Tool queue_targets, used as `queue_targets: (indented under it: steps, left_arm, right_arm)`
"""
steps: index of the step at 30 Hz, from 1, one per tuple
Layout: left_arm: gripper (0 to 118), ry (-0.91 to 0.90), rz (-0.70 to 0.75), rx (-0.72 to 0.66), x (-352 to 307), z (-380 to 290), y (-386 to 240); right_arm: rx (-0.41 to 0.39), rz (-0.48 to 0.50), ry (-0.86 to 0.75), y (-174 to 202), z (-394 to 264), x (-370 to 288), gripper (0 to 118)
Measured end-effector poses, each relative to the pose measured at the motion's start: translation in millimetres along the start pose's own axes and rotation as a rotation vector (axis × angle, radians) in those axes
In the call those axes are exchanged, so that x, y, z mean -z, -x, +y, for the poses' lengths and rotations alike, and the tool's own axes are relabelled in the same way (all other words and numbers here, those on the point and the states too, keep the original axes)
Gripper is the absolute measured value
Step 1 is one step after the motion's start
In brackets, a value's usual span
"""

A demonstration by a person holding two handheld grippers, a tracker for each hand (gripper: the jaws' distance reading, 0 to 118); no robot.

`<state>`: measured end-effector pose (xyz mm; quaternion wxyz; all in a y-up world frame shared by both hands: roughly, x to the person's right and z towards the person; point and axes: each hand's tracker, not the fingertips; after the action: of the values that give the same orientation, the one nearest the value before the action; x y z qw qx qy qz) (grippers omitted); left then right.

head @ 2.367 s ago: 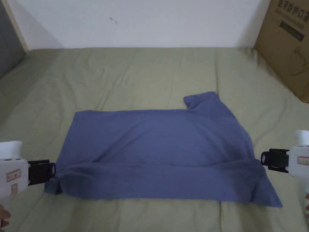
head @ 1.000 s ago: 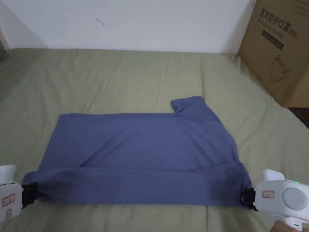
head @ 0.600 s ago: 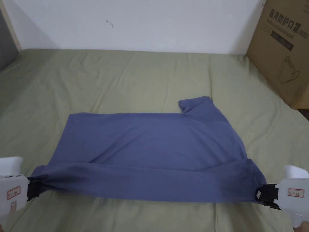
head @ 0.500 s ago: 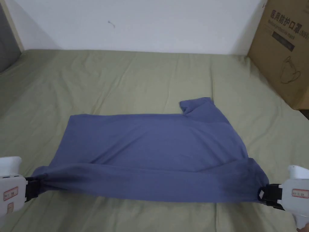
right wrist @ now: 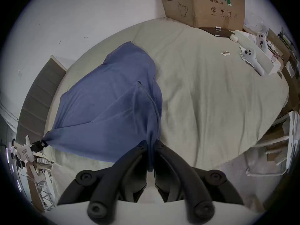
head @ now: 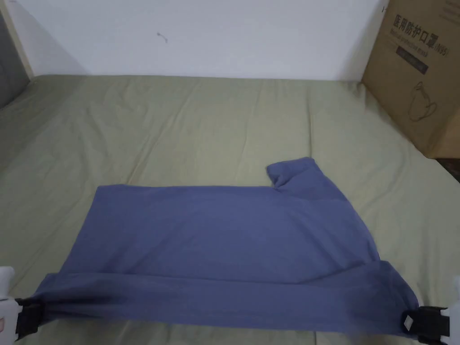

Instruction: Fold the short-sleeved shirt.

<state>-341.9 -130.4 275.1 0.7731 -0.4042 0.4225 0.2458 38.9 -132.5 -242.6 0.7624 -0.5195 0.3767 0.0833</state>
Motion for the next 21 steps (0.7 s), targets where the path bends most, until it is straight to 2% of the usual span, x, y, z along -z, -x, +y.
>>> queue_targets:
  steps: [4,8,10,11,12,13,14,15,16,19,21]
  left_arm:
    - [3,0.033,0.005,0.013,5,-20,1]
    - [3,0.047,0.022,0.039,11,-26,-2]
    - [4,0.043,0.028,0.043,12,-25,-4]
    - [9,0.044,0.032,0.047,11,-24,-5]
    - [24,0.064,0.052,0.053,11,-23,-6]
    - [56,0.075,0.085,0.061,11,-21,-5]
    - [81,0.060,0.081,0.049,10,-20,-3]
    - [98,0.048,0.072,0.030,6,-18,0]
    - [103,0.021,0.044,-0.007,-2,-14,1]
    - [101,-0.057,-0.039,-0.070,-22,0,-1]
    - [94,-0.111,-0.081,-0.072,-32,11,-8]
  right_arm:
    - [0.001,-0.025,0.038,-11,-21,7,5]
    - [0.044,-0.018,0.043,-12,-29,11,5]
    - [0.019,-0.022,0.031,-10,-29,14,5]
    - [-0.002,-0.009,0.036,-9,-28,13,9]
    - [-0.028,-0.014,0.038,-8,-26,11,21]
    - [-0.063,-0.030,0.026,-10,-25,13,47]
    - [-0.084,-0.051,0.023,-9,-23,11,64]
    - [-0.094,-0.072,0.017,-8,-20,7,71]
    - [-0.099,-0.078,0.002,-8,-15,4,71]
    - [-0.086,-0.056,-0.050,-1,1,-12,71]
    - [-0.087,-0.026,-0.090,1,16,-11,71]
